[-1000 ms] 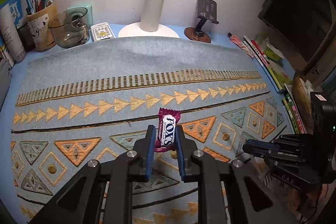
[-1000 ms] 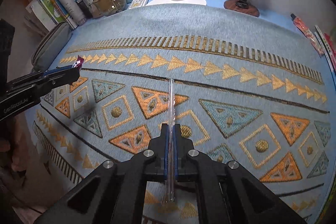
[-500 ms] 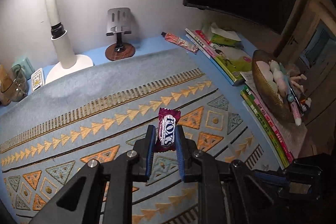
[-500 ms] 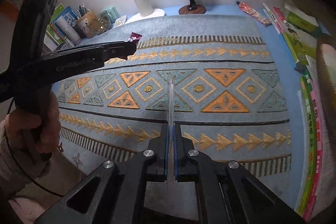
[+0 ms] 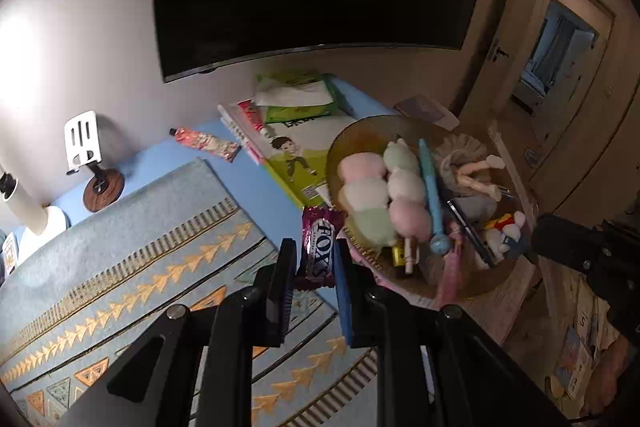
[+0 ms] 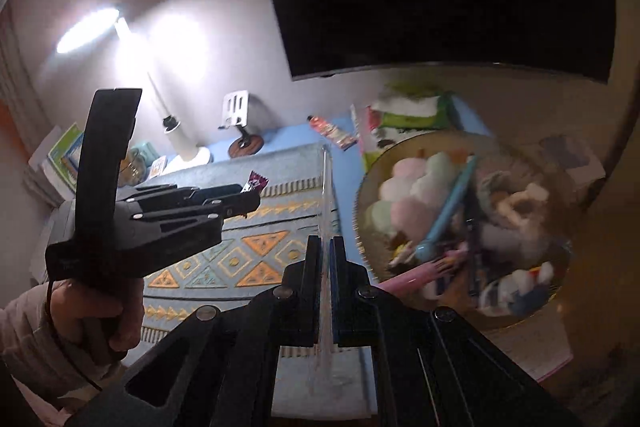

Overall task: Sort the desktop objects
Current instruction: 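Carry the candy and clear tube to the glass bowl, then open both tools to drop the candy and tube into the bowl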

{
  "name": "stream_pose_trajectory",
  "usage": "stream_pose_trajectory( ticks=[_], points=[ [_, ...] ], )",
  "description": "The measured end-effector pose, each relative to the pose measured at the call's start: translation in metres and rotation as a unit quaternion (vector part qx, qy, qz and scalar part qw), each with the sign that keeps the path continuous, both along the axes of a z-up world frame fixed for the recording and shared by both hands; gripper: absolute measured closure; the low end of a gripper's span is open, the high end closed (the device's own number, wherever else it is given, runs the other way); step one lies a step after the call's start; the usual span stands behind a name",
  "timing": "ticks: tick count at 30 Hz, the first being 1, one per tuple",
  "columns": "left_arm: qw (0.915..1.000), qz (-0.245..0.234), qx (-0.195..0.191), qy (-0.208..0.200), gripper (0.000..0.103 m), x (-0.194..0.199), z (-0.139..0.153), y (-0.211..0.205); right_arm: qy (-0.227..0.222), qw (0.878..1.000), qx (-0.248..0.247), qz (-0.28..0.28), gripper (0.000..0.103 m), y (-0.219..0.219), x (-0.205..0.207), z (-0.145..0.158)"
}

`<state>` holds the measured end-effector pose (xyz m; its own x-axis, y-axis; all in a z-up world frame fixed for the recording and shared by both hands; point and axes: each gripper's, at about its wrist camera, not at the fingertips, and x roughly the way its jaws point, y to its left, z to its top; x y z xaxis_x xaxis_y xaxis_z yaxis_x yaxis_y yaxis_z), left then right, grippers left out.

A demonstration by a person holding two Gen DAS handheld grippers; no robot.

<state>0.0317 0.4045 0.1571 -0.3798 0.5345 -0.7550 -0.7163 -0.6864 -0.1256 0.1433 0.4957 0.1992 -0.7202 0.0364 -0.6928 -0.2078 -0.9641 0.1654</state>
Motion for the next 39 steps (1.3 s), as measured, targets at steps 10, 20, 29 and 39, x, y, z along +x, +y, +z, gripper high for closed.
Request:
stream_pose_trajectory(
  ticks=[10,20,29,39],
  points=[
    [0.9978,-0.065,0.016,0.005,0.087,0.018,0.004,0.093,0.004,0.997,0.023,-0.073,0.099,0.085,0.023,0.000],
    [0.9988,-0.045,0.014,-0.014,0.087,-0.011,-0.009,0.137,-0.001,0.998,-0.019,-0.051,0.098,0.123,-0.007,-0.011],
    [0.9985,-0.019,0.030,-0.041,0.050,-0.027,-0.017,0.122,-0.029,0.997,-0.037,-0.059,0.086,0.125,-0.029,-0.027],
    [0.9968,0.066,0.013,-0.044,0.036,-0.032,-0.019,0.004,-0.022,0.998,-0.018,-0.064,0.045,0.087,-0.021,-0.013]
  ],
)
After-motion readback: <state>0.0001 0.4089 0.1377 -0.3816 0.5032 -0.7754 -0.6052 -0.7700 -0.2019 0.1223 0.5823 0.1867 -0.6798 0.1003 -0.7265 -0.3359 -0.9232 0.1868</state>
